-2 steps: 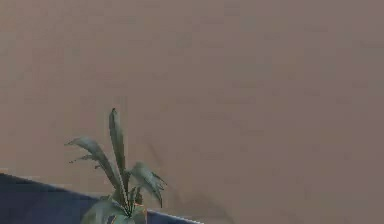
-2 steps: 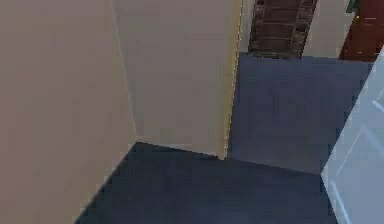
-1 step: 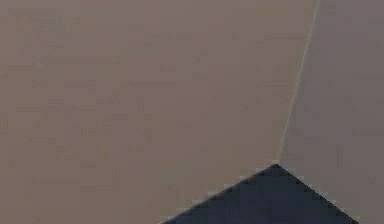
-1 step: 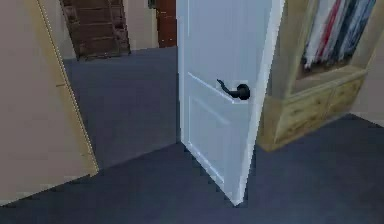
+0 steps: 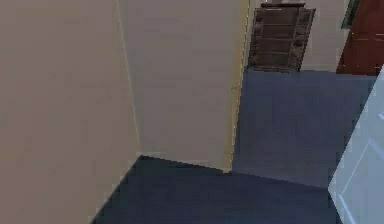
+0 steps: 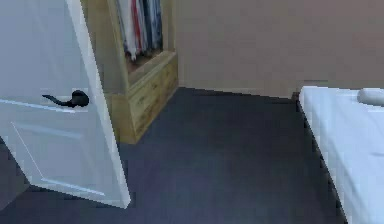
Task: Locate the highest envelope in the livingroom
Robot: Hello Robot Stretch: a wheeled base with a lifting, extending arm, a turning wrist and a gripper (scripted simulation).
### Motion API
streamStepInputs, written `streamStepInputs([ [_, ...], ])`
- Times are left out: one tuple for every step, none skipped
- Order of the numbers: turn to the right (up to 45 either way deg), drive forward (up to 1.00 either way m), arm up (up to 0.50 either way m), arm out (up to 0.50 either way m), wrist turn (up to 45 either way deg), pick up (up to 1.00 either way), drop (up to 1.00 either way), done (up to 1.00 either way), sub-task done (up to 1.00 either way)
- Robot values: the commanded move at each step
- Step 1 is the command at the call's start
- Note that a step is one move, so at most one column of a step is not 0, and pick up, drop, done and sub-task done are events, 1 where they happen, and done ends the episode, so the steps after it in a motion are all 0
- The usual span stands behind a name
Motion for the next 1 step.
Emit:
streamStepInputs([
  [24.0,0.0,0.0,0.0,0.0,0.0,0.0,0.0,0.0],
])
